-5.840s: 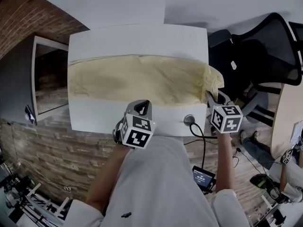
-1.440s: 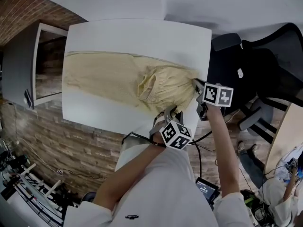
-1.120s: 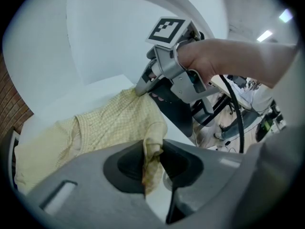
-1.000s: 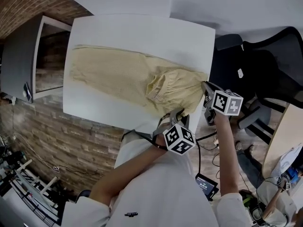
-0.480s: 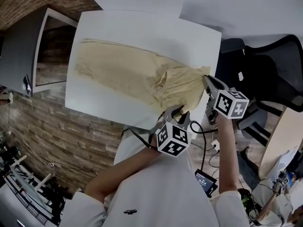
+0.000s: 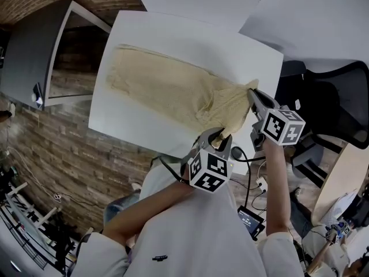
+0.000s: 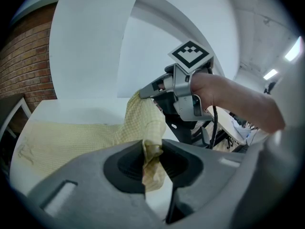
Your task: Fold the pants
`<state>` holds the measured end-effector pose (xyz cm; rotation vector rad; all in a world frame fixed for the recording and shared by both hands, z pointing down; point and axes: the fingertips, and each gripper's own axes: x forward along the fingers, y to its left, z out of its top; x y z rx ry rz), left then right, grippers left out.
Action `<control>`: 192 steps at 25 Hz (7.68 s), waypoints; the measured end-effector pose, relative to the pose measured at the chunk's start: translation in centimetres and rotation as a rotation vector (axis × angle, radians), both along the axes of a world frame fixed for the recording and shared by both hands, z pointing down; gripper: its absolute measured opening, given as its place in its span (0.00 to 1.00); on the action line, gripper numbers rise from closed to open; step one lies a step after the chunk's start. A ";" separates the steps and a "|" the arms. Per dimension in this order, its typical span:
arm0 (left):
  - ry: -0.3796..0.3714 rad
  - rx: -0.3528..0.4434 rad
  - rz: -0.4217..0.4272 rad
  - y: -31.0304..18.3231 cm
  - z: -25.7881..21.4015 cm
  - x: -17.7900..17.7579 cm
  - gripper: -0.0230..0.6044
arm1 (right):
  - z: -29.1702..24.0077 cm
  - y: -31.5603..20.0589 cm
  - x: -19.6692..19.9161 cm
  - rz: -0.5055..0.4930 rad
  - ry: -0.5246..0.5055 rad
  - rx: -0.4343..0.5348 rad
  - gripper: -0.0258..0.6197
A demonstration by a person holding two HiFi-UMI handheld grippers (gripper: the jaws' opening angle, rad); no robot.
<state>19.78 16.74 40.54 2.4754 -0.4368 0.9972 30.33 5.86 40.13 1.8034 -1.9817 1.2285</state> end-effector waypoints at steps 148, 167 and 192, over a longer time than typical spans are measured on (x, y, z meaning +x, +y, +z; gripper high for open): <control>-0.087 -0.090 -0.247 -1.1 4.4 -9.3 0.13 | 5.2 0.8 -11.1 -1.451 1.055 0.391 0.08; -0.006 -0.059 -0.301 -11.8 -0.5 -19.4 0.13 | 1.0 -10.3 -21.3 -1.303 1.128 0.456 0.09; -0.147 -0.093 -0.437 -24.4 8.5 -32.4 0.14 | 9.4 -22.0 -33.3 -1.332 1.094 0.287 0.13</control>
